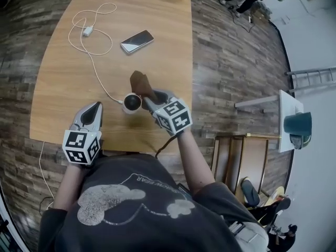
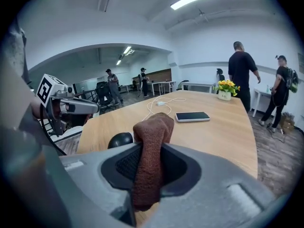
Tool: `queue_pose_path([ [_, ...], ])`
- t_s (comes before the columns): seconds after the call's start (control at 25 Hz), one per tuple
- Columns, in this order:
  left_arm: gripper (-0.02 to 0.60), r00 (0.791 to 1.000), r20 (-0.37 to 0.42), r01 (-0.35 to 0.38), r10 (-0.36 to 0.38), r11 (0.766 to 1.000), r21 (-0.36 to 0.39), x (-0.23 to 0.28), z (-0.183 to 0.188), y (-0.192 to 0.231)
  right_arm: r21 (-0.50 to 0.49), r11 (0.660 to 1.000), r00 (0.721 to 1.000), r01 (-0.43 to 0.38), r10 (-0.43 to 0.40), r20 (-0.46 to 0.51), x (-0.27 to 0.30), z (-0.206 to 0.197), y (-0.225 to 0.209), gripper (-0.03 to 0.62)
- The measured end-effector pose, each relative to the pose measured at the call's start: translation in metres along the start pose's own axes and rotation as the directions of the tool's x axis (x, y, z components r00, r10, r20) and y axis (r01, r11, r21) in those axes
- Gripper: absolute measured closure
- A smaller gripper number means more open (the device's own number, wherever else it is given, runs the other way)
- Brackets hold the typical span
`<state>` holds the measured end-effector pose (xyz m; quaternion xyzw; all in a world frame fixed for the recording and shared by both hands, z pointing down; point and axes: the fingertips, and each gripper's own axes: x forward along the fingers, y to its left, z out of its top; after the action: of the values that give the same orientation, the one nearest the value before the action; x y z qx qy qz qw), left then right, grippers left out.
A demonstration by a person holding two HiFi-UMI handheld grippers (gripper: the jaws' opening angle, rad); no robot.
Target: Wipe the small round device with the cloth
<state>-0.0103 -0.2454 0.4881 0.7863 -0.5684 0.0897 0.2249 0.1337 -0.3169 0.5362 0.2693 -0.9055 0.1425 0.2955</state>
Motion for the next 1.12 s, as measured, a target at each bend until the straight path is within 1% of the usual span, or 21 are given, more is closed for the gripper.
queue_pose_path([
  [0.2, 0.563, 0.999, 0.002, -0.045, 0.045, 0.999, -0.020, 0.002, -0.005, -0.003, -0.010, 0.997, 0.996, -0.073, 0.072, -0.053, 0.014, -0.019, -0.001, 0.514],
  [0.32, 0.563, 0.998, 0.001, -0.065, 0.065, 0.997, -0.029, 0.004, -0.008, -0.008, -0.037, 0.994, 0.988, -0.106, 0.101, -0.114, 0.022, -0.035, -0.001, 0.513],
  [0.48, 0.563, 0.997, 0.001, -0.083, 0.083, 0.996, -0.037, 0.003, -0.013, -0.014, -0.118, 0.985, 0.971, -0.123, 0.095, -0.221, 0.030, -0.057, 0.000, 0.514],
  [0.6, 0.563, 0.996, -0.006, -0.086, 0.086, 0.996, -0.040, 0.001, -0.019, -0.015, -0.124, 0.985, 0.964, -0.118, 0.083, -0.254, 0.032, -0.063, 0.001, 0.514],
  [0.72, 0.563, 0.997, -0.009, -0.078, 0.078, 0.996, -0.033, 0.000, -0.020, -0.015, -0.097, 0.991, 0.968, -0.093, 0.067, -0.244, 0.029, -0.065, 0.000, 0.514],
  [0.84, 0.563, 0.998, -0.007, -0.058, 0.057, 0.998, -0.018, 0.001, -0.016, -0.013, -0.059, 0.998, 0.979, -0.038, 0.025, -0.202, 0.023, -0.061, -0.005, 0.514],
  [1.0, 0.563, 1.000, -0.002, -0.016, 0.016, 1.000, 0.011, 0.003, -0.007, -0.006, 0.022, 0.997, 0.991, 0.071, -0.068, -0.112, 0.007, -0.047, -0.013, 0.513],
  [1.12, 0.563, 1.000, -0.007, 0.018, -0.018, 0.999, 0.031, 0.001, 0.001, 0.003, 0.074, 0.985, 0.987, 0.157, -0.154, -0.048, -0.011, -0.028, -0.012, 0.513],
])
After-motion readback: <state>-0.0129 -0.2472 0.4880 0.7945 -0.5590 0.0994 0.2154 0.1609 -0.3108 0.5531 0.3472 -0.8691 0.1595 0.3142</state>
